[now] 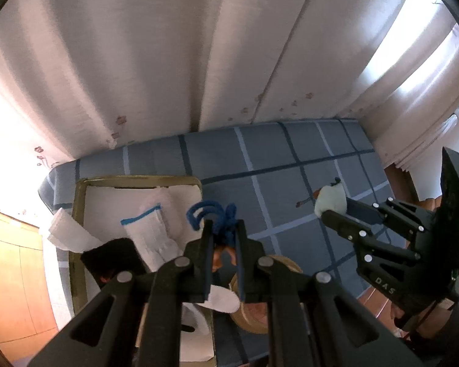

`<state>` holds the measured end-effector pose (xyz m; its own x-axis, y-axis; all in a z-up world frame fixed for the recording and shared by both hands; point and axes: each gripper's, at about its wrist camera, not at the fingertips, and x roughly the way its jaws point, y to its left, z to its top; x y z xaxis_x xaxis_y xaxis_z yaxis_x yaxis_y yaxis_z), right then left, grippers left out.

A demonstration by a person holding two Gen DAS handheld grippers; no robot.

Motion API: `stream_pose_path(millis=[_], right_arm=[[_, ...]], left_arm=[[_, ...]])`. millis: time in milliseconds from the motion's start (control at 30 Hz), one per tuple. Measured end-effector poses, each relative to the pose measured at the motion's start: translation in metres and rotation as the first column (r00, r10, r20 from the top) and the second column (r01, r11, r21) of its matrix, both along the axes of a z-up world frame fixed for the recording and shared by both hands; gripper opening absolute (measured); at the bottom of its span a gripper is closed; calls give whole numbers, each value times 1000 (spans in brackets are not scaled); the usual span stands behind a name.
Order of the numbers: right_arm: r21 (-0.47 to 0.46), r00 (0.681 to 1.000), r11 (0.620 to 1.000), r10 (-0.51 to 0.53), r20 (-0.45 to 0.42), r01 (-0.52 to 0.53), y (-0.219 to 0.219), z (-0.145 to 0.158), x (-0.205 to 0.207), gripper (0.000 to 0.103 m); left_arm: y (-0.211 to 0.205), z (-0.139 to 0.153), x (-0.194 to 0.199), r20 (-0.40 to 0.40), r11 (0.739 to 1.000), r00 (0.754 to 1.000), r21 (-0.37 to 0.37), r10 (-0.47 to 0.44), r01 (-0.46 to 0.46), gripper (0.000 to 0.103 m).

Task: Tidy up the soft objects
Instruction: 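Carry the earplugs in the left gripper and star foam in the right over the tray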

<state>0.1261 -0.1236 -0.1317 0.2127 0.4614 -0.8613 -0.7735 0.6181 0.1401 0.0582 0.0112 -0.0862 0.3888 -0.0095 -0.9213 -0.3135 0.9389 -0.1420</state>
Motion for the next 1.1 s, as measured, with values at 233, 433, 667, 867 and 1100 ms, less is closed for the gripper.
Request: stream_pose_path(millis=[233,433,667,867,1100], right_arm=[[0,1000,1000,20,4,-20,11,3,-7,26],[-2,999,999,36,7,-36,20,4,-13,26],[-1,998,998,61,12,-61,31,8,-20,25],[1,996,996,88,14,-88,42,12,-26,25],[3,992,992,126,14,-126,58,13,-34,26]], left_arm=[[10,3,-11,8,1000,1000,-2,19,-19,10],[17,4,-20,12,999,999,-3,35,-35,10],[27,6,-32,19,998,998,-1,59,-59,10],[37,8,-43,24,996,996,0,87,-87,10],[50,7,-58,24,992,992,-1,124,-124,10]])
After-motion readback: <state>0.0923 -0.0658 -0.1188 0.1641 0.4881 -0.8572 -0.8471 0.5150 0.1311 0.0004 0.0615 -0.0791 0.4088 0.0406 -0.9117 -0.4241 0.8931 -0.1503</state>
